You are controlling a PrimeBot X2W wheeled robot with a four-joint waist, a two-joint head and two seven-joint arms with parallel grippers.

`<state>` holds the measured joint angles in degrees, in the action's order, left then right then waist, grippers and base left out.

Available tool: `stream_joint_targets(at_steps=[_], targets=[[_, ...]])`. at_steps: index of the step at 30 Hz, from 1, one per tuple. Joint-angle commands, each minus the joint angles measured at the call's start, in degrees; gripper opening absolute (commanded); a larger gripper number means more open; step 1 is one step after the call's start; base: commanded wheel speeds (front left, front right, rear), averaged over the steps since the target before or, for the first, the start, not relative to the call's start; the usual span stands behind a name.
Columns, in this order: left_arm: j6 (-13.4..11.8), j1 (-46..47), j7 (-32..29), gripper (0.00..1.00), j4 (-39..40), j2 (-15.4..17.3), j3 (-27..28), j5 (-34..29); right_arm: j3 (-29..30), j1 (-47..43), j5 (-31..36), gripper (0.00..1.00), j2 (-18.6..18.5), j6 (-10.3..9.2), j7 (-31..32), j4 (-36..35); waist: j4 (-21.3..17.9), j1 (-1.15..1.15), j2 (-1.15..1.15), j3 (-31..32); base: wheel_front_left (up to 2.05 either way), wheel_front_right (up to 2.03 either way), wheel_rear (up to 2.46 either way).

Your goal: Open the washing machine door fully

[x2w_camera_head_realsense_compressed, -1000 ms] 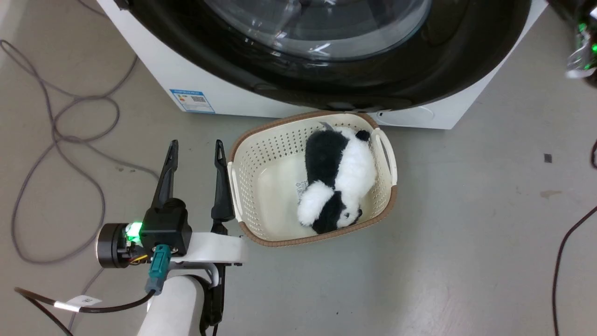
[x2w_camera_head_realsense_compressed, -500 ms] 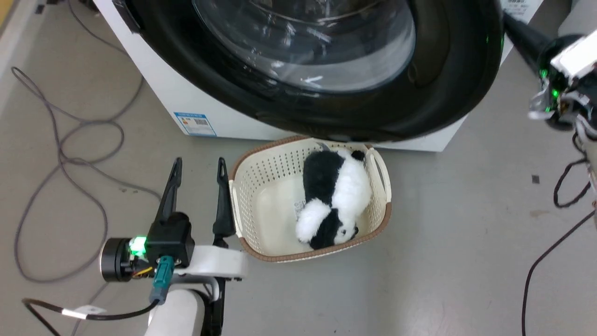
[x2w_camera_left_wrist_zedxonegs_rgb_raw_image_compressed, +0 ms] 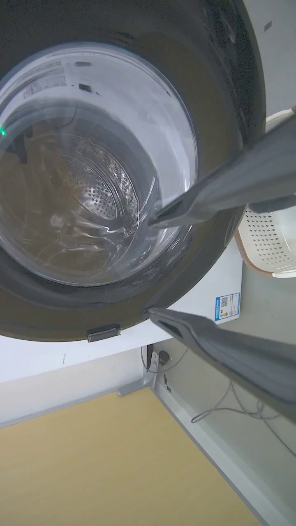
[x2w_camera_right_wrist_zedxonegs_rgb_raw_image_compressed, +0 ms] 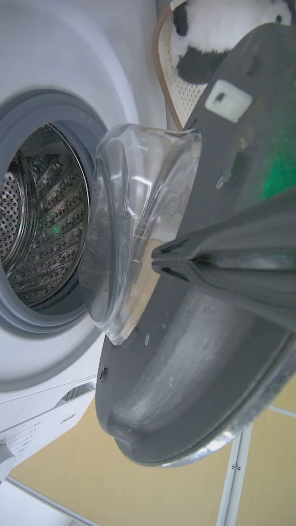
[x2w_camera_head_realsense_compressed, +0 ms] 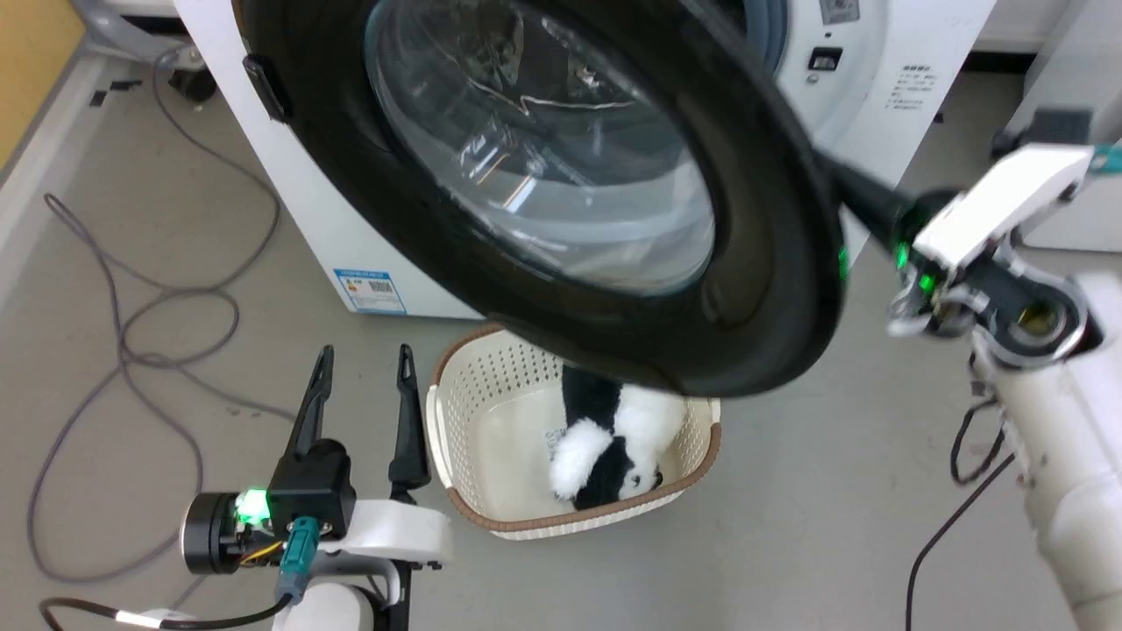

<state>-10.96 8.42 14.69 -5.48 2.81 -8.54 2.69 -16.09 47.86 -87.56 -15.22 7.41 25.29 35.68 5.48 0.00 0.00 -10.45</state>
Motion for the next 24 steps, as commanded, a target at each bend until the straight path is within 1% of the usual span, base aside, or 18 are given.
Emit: stream_joint_targets(at_steps=[1,14,15,24], targets=[[0.1,-0.7,0.3,1.0,-0.1,0.1,0.2,-0.4,-0.5,-2.1,-0.3,0.0,0.5,0.08,0.4,-0.3,-0.2,0.0,0.0,0.6,0.0,0.0,0.0],[0.5,-2.7,0.3,1.0,0.0,0.1,0.9,-0.8,-3.4,-12.9,-2.1,0.0,0.9,0.08,3.4,-11.0,-0.5,0.0,0.0,2.5,0.0,0.0,0.0],[0.6,-3.0,0.3,1.0,0.0,0.1,1.0,-0.9,-3.9,-15.2,-2.5,0.0,1.0,0.08,3.9,-13.7,-0.4,0.0,0.0,2.8,0.0,0.0,0.0],[0.8,-4.0,0.3,1.0,-0.3,0.1,1.3,-1.0,-7.6,-21.7,-2.3,0.0,2.1,0.08,6.3,-21.0,-0.5,0.0,0.0,4.3,0.0,0.0,0.0]])
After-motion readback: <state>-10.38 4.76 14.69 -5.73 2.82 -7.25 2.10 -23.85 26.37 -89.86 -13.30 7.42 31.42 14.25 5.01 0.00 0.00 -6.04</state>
